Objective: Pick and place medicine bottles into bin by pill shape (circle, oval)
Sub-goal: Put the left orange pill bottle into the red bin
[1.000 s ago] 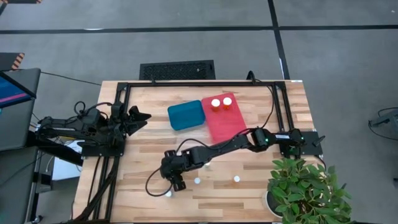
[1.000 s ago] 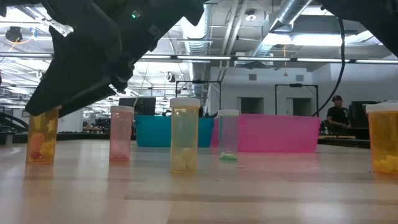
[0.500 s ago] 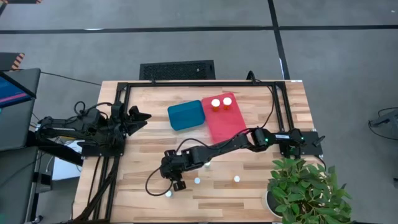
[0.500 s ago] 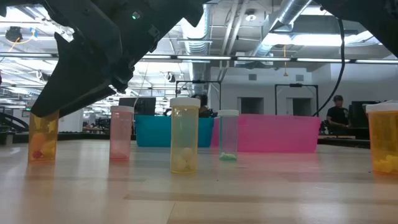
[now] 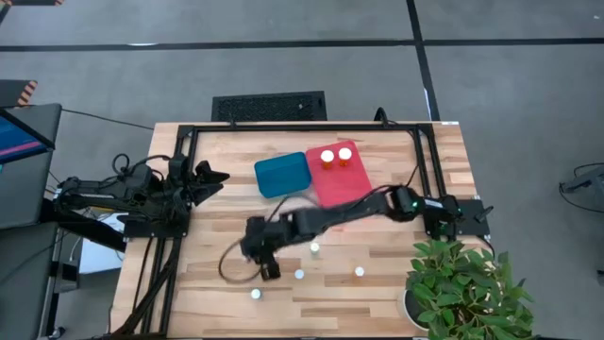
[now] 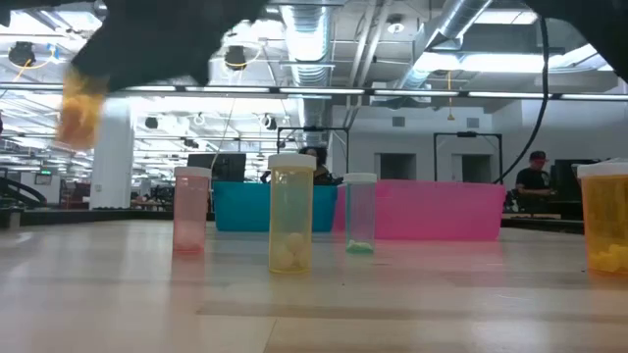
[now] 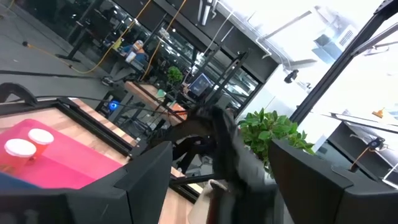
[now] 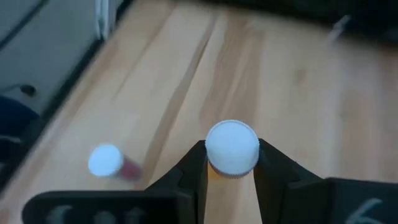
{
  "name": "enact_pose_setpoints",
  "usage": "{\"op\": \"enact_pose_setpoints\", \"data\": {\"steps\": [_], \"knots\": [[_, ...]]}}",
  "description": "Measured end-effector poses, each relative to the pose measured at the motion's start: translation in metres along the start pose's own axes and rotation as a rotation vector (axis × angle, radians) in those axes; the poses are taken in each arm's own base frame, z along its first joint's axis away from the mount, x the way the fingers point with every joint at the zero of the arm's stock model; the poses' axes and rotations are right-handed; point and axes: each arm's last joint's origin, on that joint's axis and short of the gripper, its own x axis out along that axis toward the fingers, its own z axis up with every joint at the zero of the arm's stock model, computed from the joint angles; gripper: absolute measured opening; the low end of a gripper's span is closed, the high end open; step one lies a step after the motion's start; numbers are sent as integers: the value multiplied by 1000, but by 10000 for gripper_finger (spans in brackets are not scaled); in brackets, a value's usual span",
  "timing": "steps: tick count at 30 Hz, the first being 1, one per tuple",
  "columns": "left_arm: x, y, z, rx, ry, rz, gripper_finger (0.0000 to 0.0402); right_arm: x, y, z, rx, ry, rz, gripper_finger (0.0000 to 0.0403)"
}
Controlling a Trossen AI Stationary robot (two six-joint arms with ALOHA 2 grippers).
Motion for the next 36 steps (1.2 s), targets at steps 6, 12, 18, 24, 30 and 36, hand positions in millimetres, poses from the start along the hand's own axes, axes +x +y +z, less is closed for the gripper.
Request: {"op": "enact_pose_setpoints", "data": {"steps": [6,12,18,24,30,36], "knots": [[0,-1,1,-13,-9,-7,259,-72,-42,17,15,58,-33,107],[0,-2,2,-15,-22,-18,259,-165,-82,19,90,107,-101,108],[0,-2,2,5,-22,-18,259,-242,-94,-16,223,117,-215,109],[0,-2,2,46,-23,-15,259,-272,-79,-93,422,86,-388,112],[0,-1,2,62,-33,0,259,-267,-66,-158,548,-12,-566,113],[0,1,4,61,-92,81,259,-247,-73,-186,552,-53,-613,113]]}}
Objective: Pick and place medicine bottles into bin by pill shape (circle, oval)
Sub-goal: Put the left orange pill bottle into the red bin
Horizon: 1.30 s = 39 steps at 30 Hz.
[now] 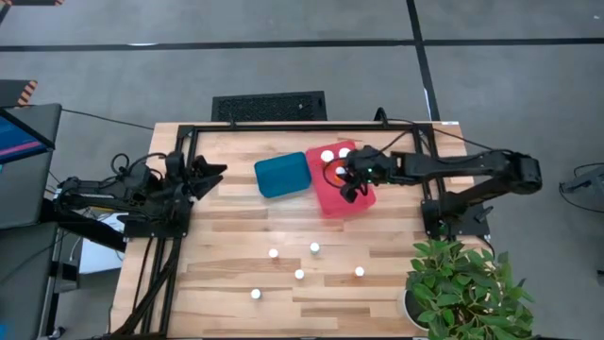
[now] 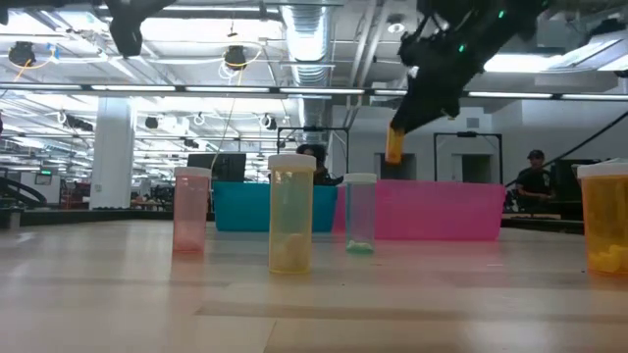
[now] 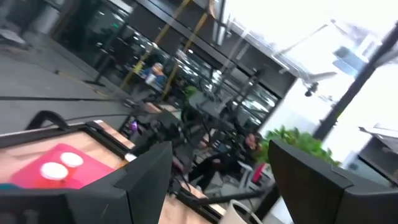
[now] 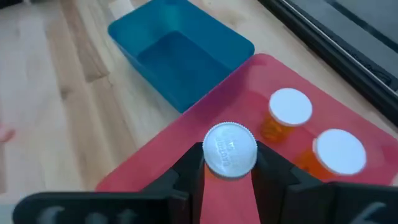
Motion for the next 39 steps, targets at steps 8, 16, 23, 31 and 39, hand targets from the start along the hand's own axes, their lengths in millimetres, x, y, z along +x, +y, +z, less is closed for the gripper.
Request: {"op": "enact_pose_setpoints", "data": {"steps": [8,16,23,31,39], "knots": [[0,2,1,-11,-50,75,259,51,-13,-3,-46,2,-46,113],[0,3,1,-2,-45,83,259,84,-16,-16,-43,61,-32,113],[0,3,1,-2,-45,83,259,96,-14,-21,-49,61,-27,113],[0,3,1,-2,-45,83,259,109,-13,-30,-56,98,-32,113],[0,3,1,4,-45,82,259,109,-13,-30,-52,98,-32,129]]}}
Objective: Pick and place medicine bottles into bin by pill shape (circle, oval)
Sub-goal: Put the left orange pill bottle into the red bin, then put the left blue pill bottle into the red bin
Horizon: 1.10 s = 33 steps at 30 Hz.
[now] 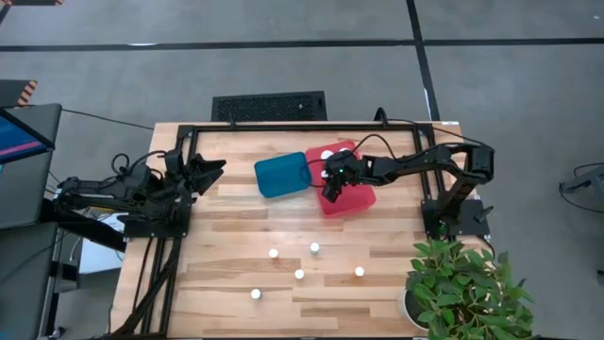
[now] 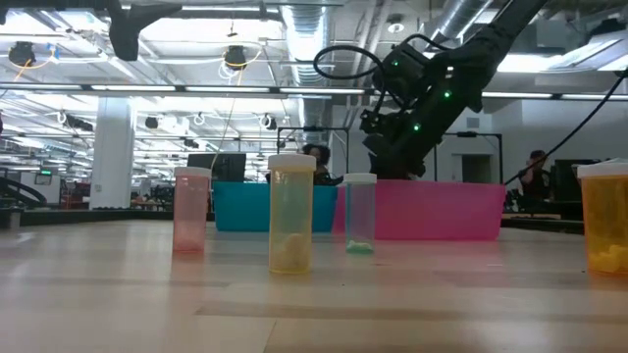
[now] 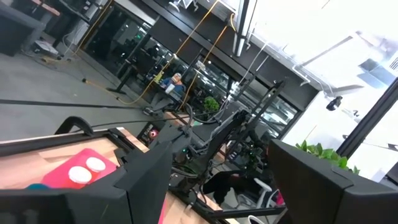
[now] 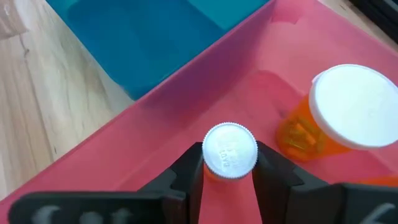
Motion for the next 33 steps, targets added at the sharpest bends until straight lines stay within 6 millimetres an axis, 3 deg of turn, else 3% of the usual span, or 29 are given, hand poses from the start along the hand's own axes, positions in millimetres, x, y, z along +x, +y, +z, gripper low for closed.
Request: {"op": "enact_pose_setpoints", "data": {"steps": [11,18,22,28,33], "knots": [[0,0,0,7,0,0,259,-5,0,3,15,-17,4,218],[0,0,0,7,0,0,259,-32,-2,17,29,-77,14,234],[0,0,0,7,0,-1,259,-64,-1,26,78,-135,53,234],[0,0,0,8,1,-1,259,-116,27,49,20,-294,169,233],[0,0,0,11,1,-1,259,-126,64,75,-53,-321,241,233]]}}
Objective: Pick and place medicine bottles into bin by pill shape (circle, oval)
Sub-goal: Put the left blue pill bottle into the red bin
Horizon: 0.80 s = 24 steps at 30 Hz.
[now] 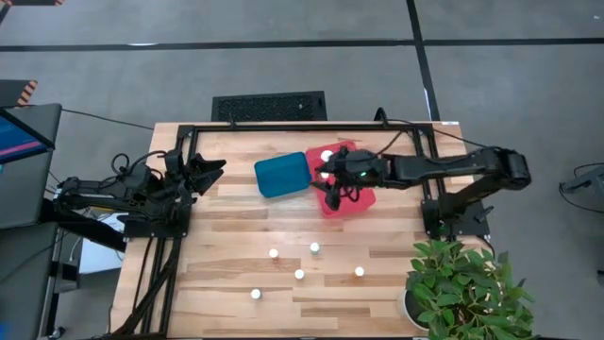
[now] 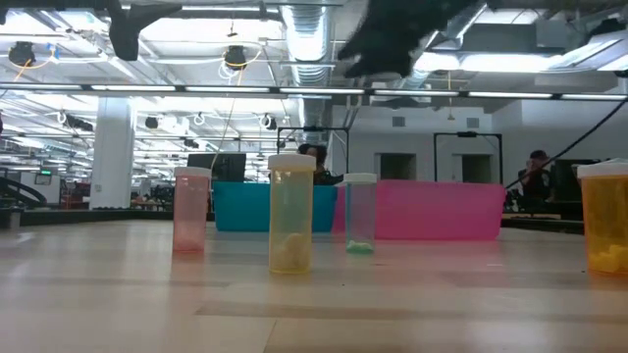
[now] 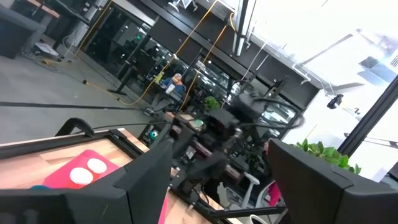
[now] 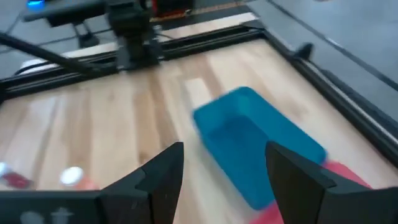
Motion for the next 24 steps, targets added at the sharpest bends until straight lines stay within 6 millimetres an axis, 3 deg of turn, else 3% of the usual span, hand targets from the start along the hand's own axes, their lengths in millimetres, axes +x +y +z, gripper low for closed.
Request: {"op": "enact_pose_setpoints", "data": {"steps": [10,15,24], "knots": [[0,-1,-1,3,37,-53,259,63,96,38,-167,8,171,233],[0,0,-5,20,89,-51,259,82,136,49,-186,-18,234,233],[-1,2,-9,27,144,-59,259,109,189,35,-227,1,348,233]]}}
